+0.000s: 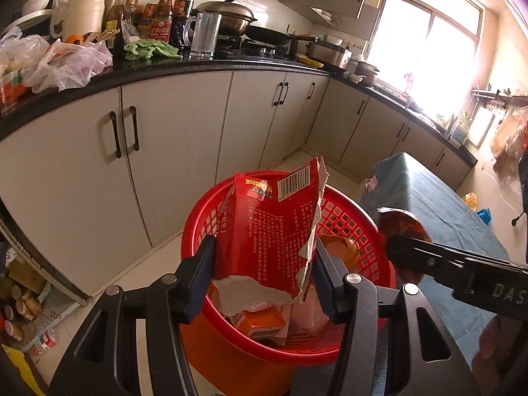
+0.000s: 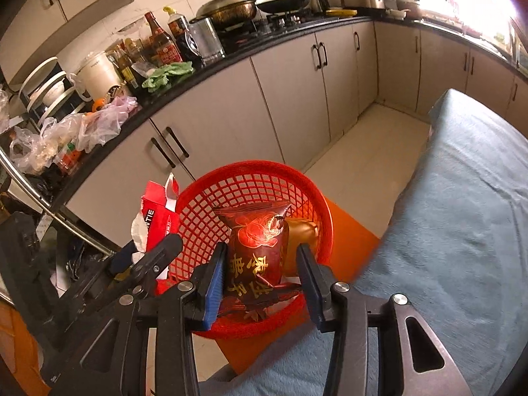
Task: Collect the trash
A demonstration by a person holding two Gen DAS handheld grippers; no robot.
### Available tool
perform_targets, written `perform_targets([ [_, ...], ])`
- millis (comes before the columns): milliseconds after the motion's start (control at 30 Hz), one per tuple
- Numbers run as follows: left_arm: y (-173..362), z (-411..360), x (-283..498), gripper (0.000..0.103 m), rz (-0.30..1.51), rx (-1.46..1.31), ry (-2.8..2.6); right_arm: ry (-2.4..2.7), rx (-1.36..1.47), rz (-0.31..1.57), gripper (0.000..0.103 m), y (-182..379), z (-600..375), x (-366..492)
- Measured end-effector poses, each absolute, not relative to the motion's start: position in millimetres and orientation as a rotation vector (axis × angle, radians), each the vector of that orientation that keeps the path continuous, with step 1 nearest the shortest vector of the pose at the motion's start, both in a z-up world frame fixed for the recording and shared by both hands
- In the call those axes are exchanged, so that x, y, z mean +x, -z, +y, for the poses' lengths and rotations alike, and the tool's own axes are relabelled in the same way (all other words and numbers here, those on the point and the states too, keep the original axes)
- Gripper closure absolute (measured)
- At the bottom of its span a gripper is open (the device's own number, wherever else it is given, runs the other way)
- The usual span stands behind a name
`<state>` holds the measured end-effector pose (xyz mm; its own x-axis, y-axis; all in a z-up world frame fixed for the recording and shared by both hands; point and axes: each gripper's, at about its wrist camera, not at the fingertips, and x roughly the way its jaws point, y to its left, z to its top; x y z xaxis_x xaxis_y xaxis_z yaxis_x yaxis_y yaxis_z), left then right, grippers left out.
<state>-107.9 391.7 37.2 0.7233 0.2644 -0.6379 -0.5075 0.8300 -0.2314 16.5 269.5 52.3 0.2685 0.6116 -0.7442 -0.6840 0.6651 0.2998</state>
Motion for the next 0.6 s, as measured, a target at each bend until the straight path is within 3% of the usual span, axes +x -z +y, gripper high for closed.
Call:
perform_targets([
  [133, -35.2, 392.1, -103.5, 0.046, 0.634, -0.413, -0.433, -0.890, -0.058, 0.982, 0.055, -48.3, 268.7, 25.0],
  [200, -34.4, 391.8, -102.1, 0.038, 0.635, -0.419, -0.435, -0.895, -0.043, 0.978, 0.052, -50.8, 267.4, 26.6],
  [333, -37.2, 385.9, -107.3, 0.036, 0.618, -0.423, -0.439, -0.899, -0.025, 0.948, 0.050, -59.6, 254.7, 25.5],
  [600, -57.7, 345.8, -129.1, 0.019, 0.548, -0.349, -0.471, -0.862, -0.015, 0.863, 0.049, -79.7, 212.4, 2.0],
])
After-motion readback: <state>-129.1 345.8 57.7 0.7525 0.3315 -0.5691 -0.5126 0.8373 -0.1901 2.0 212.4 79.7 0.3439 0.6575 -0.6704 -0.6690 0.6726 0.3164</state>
